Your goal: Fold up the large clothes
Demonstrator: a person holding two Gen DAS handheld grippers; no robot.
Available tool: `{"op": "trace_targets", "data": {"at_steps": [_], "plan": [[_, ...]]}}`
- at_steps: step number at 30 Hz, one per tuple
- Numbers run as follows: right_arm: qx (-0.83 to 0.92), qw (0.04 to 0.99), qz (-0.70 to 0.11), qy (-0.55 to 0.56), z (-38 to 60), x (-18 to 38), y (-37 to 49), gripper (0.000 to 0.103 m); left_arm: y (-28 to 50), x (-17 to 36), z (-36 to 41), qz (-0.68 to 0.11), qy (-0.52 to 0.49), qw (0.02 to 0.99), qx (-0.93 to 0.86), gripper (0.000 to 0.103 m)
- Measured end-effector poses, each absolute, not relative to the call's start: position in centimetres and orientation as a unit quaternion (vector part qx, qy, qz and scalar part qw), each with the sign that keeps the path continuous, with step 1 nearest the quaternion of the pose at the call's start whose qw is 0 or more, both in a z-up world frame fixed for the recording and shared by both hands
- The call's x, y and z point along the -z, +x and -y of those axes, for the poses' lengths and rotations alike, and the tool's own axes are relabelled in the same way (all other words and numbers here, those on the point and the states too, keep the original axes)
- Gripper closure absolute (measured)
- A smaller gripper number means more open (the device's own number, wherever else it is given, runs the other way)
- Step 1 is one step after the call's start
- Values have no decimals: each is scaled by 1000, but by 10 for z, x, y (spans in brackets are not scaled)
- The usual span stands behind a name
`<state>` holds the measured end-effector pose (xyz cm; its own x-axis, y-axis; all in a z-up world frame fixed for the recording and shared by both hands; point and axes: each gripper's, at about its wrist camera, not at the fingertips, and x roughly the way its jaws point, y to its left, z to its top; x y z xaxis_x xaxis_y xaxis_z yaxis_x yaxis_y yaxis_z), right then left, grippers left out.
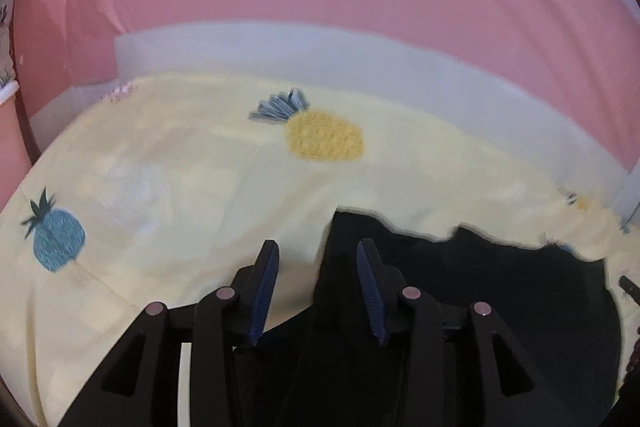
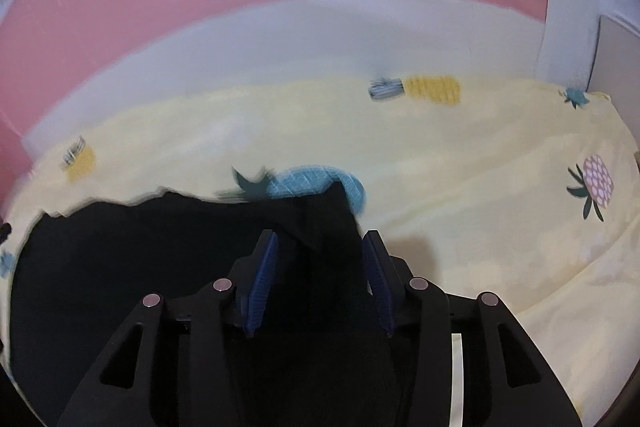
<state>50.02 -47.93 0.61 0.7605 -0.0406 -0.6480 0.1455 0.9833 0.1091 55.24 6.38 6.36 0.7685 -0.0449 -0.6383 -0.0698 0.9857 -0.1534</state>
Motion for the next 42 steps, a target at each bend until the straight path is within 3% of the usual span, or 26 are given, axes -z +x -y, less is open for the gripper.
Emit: {"op": "trace_targets", "data": {"at_steps": [5,9,12,19,26,35,42], "plan": [[-60,929,-360,59,408,-4,486,53,529,-77,3,-330,-51,937,107,49],[-60,911,-407,10,373,29,506,53,534,-44,74,-366,3,915,166,49],[-30,908,-416,42,391,42,521,53,555,-11,92,-402,24,905,136,48],[2,904,-427,34,398,51,538,53,570,4,94,-416,30,903,104,47],[-22,924,-373,80,426,20,449,53,513,-34,46,-358,8,927,114,47],[47,911,-402,75,463,58,441,53,515,2,-20,-382,-28,921,68,48],[27,931,-354,87,456,10,379,53,465,-32,-35,-352,-21,934,64,49]]}}
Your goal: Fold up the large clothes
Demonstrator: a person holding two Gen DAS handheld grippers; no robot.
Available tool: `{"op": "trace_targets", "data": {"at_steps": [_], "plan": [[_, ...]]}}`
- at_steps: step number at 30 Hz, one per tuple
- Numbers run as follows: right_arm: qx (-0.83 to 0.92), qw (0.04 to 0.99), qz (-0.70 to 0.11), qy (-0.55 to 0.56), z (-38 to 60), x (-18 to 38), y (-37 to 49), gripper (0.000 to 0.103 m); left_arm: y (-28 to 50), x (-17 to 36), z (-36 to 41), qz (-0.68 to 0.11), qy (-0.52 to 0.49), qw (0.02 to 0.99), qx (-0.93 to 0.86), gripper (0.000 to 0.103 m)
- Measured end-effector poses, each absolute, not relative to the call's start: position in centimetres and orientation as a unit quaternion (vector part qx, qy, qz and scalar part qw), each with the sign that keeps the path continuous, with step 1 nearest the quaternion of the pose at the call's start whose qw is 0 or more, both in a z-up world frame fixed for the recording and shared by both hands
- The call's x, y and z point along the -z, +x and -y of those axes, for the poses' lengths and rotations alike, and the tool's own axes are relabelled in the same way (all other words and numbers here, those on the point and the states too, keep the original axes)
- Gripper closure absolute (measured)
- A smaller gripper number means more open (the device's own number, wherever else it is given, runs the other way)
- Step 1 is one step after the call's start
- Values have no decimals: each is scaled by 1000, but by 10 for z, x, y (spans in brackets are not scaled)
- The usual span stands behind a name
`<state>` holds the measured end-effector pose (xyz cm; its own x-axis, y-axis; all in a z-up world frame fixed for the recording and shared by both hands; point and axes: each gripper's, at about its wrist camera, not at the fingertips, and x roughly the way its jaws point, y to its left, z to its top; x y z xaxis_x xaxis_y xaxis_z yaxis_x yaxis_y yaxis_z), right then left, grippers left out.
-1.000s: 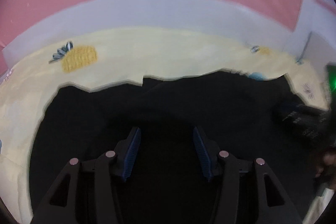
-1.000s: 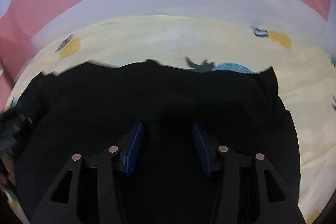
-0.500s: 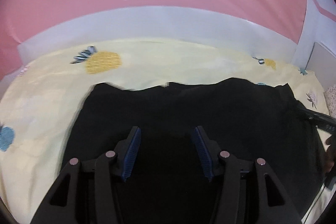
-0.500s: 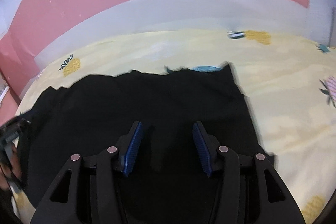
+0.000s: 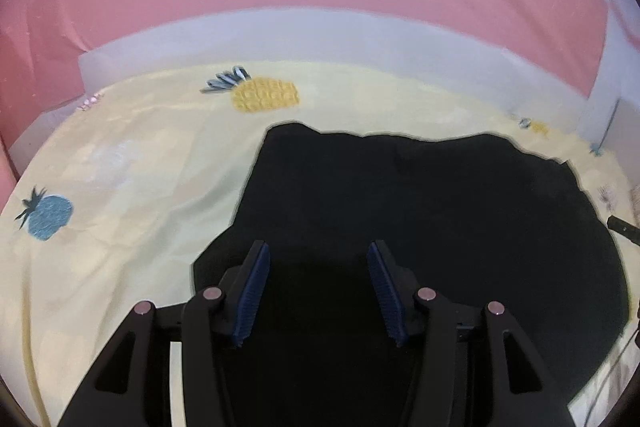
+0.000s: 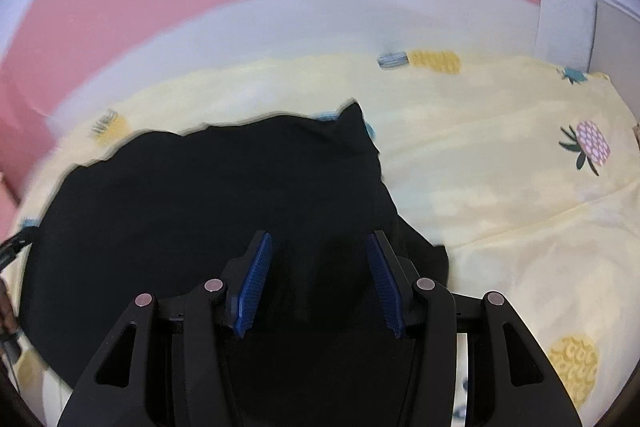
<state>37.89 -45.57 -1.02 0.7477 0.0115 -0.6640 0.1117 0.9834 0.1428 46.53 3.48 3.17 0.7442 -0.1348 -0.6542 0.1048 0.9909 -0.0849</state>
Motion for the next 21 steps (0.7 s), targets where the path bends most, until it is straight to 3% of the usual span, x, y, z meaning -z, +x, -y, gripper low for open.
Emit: {"op": "trace_targets", "data": {"at_steps": [3,9,21], "plan": [[3,933,-347,101,454,12,339,53,429,-30,-56,-338,-42,938,66,49],[20,914,-391,108,464,53,334,53,420,15,-78,-384,-70,919,47,44],[16,917,-383,110,458,39,263,53,353,-9,-64,-368,-43,928,39,46]]}}
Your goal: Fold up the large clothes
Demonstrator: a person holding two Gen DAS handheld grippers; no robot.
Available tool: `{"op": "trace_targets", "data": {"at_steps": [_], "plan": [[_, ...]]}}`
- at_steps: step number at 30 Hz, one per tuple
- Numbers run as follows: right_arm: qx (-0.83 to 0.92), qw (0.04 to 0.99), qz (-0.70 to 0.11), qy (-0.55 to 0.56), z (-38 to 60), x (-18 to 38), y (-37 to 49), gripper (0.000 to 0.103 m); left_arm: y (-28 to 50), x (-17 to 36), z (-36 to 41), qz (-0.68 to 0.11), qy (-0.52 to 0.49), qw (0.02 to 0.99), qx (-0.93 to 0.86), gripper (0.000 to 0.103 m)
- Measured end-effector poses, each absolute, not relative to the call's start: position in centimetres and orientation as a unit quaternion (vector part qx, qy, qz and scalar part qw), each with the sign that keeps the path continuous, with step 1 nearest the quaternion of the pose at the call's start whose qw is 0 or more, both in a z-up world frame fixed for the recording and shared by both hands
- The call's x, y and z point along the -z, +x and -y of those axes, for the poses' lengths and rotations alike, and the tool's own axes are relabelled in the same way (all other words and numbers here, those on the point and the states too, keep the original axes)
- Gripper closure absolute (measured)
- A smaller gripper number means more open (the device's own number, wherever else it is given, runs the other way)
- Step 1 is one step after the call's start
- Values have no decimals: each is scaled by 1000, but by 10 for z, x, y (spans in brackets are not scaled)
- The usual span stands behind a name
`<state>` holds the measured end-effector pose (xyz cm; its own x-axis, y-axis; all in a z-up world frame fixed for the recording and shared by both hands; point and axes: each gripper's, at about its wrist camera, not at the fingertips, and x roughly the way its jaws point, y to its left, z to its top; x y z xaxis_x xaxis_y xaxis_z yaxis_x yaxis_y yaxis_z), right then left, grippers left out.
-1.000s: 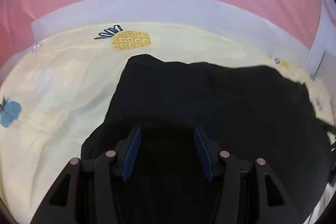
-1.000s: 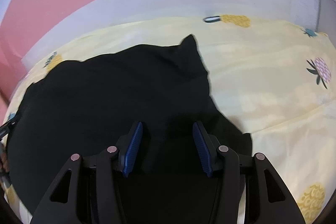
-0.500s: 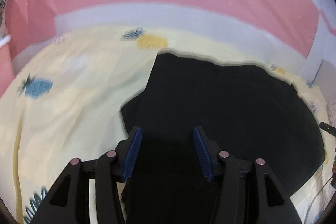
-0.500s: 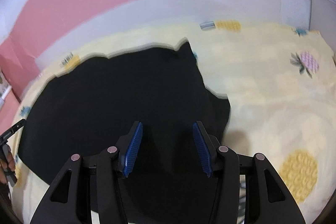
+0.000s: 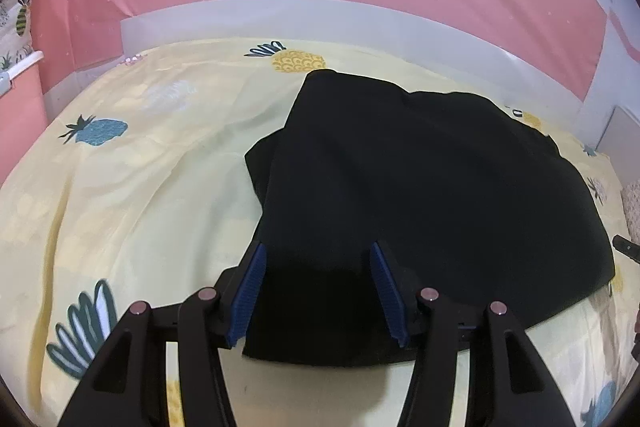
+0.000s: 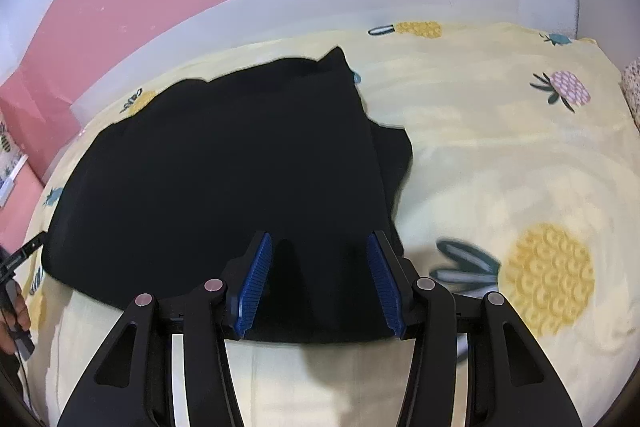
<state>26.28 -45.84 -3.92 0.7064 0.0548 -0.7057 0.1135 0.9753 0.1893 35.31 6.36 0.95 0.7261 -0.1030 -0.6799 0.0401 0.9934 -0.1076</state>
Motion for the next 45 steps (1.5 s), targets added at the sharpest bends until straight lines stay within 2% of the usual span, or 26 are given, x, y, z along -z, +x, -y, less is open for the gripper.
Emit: {"op": "trace_targets", "data": {"at_steps": [3,9,10,12,13,20,23,33,45], "plan": [[25,902,-417,111,462,62,262,52,355,3,-59,-395,-28,918,29,46],[21,905,-403,134,470,50,241,51,336,-11,-67,-388,-50,919,37,46],[20,906,-400,134,470,48,238,50,331,-15,-68,-383,-48,922,39,46],[13,909,-392,142,473,45,231,38,326,-19,-70,-377,-48,924,43,46],[11,910,-388,147,475,44,229,36,324,-20,-72,-375,-49,924,44,46],[5,908,-386,165,487,52,236,34,329,-20,-82,-377,-52,924,48,44],[4,904,-388,178,494,58,241,29,338,-16,-88,-382,-59,921,44,42],[-17,890,-391,235,514,78,267,27,386,-1,-101,-406,-103,906,67,38],[-79,857,-402,312,540,91,308,24,444,23,-114,-435,-179,874,120,22]]}}
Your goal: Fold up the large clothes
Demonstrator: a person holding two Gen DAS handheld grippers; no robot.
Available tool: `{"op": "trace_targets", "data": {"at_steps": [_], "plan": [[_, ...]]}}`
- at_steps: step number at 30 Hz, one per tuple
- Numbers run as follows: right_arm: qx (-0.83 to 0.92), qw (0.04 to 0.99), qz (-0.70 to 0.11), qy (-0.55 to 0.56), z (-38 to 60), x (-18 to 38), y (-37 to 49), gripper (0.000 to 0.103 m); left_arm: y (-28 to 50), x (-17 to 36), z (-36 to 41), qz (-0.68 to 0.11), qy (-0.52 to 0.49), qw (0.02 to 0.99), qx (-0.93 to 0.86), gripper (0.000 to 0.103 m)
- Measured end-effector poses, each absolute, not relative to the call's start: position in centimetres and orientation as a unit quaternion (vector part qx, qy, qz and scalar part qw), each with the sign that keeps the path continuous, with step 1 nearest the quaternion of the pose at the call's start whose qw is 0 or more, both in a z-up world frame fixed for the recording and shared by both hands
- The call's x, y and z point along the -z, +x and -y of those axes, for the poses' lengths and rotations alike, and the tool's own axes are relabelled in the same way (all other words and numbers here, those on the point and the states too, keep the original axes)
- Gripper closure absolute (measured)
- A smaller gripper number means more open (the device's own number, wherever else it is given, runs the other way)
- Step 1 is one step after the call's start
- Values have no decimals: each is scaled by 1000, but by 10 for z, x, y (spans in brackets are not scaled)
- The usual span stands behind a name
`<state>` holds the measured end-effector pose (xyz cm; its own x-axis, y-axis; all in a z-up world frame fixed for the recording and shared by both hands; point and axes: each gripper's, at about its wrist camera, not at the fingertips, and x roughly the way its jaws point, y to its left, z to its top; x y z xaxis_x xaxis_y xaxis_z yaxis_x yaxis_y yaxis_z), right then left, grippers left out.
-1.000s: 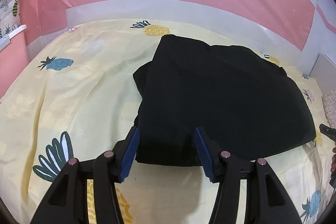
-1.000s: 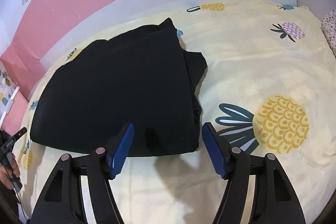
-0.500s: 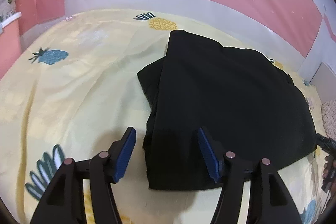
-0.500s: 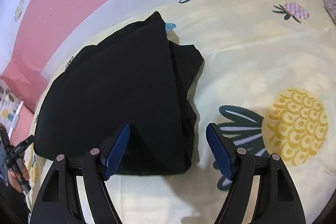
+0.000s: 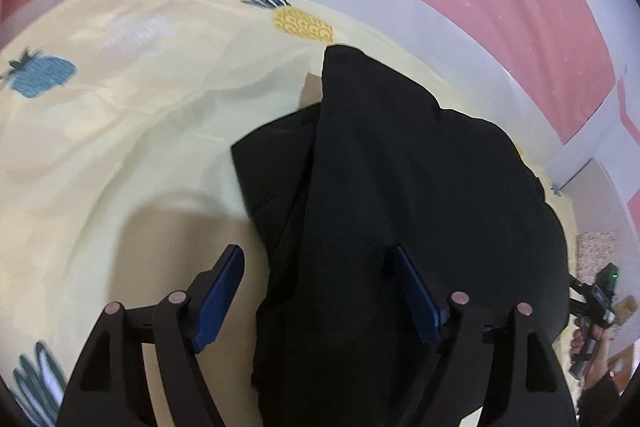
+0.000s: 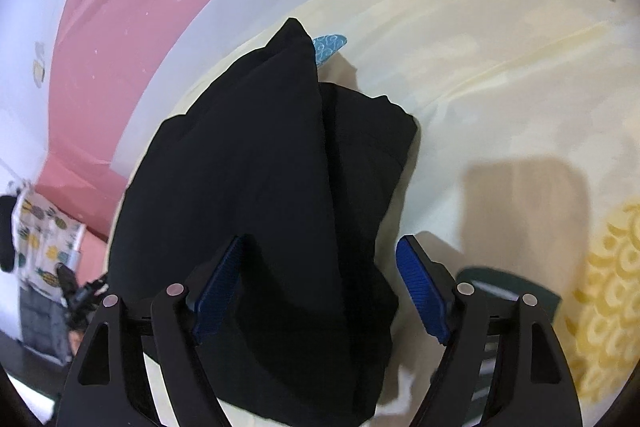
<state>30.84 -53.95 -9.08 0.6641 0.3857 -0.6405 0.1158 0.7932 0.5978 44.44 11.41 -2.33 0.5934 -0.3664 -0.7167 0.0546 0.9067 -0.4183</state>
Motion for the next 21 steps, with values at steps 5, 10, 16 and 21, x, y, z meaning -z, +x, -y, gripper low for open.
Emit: {"op": "trace_targets", "data": {"at_steps": [5,10,16,21], "plan": [[-109,836,-411,345,547,105,320,16,458,40,-120,-441,-214,859,147,15],[-135,830,-408,355,549,113,325,14,467,50,-124,-441,-236,848,177,13],[-154,832,-411,339,544,113,330,16,477,54,-120,-441,-232,843,204,13],[-167,834,-406,333,537,114,332,33,484,55,-114,-446,-222,841,212,13]]}}
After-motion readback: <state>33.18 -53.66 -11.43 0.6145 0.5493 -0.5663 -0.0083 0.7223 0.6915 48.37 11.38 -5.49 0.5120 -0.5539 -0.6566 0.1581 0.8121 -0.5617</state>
